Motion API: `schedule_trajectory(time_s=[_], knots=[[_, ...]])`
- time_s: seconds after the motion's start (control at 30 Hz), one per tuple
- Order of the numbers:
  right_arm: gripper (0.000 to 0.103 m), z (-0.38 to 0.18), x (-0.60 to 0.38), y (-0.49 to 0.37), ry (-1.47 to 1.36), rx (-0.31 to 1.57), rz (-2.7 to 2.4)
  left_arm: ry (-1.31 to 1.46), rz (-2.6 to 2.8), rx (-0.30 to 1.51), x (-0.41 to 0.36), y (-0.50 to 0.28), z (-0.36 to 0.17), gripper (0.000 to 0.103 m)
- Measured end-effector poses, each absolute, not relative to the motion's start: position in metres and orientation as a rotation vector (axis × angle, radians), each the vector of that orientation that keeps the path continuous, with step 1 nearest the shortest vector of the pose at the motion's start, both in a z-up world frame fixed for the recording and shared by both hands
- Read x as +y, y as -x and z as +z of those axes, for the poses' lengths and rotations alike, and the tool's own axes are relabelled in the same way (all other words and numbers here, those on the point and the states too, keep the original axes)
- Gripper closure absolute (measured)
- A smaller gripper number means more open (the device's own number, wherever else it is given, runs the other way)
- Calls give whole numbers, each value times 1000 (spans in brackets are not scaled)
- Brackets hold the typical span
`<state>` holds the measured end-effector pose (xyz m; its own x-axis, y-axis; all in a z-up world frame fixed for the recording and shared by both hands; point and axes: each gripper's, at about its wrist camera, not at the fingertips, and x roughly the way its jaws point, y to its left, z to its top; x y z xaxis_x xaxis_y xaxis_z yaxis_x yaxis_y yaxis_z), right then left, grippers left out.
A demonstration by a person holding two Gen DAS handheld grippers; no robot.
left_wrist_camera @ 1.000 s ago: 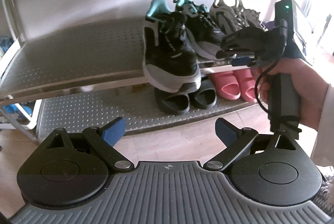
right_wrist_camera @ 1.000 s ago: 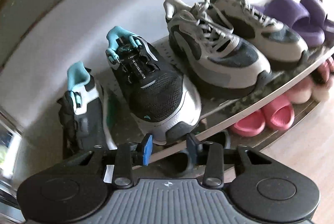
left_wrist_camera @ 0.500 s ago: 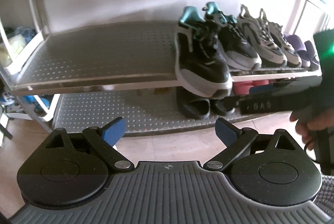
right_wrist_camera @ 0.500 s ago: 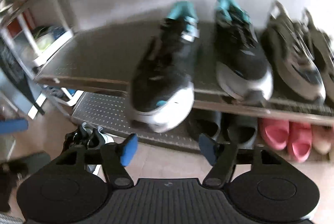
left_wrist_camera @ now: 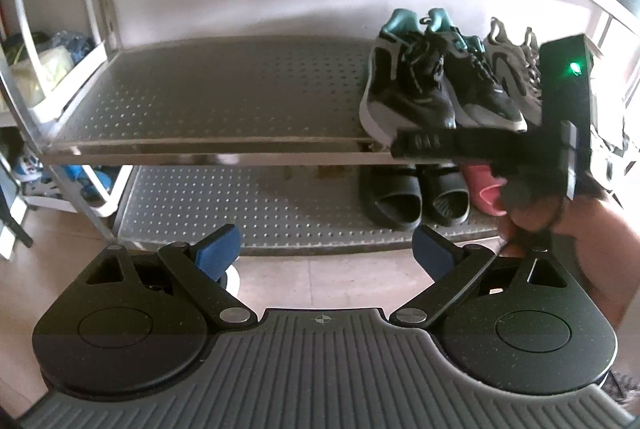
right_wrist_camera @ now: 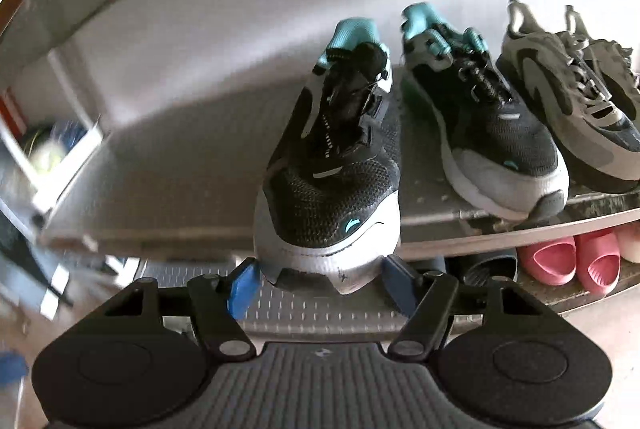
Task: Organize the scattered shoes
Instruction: 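Carry the black-teal sneakers with the right tool onto the middle shelf, then open the right tool, release the sneakers and withdraw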
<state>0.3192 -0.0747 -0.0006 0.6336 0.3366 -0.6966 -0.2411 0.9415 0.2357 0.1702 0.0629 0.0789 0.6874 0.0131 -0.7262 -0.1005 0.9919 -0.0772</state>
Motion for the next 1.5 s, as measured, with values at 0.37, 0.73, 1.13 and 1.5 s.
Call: schedule_trajectory(time_s=[0.37, 0.73, 1.13, 1.5], knots=[[41, -17, -105, -352, -280, 891, 243, 105, 60, 860, 67, -169, 70, 7], [30, 17, -162, -319, -125, 909, 125, 51, -24, 880, 28, -163, 66, 7], [83, 20, -197, -321, -60, 860, 137, 33, -41, 887, -3, -173, 59, 7], [83, 9, -185, -350, -66, 872, 149, 40, -25, 892, 4, -178, 56, 7]])
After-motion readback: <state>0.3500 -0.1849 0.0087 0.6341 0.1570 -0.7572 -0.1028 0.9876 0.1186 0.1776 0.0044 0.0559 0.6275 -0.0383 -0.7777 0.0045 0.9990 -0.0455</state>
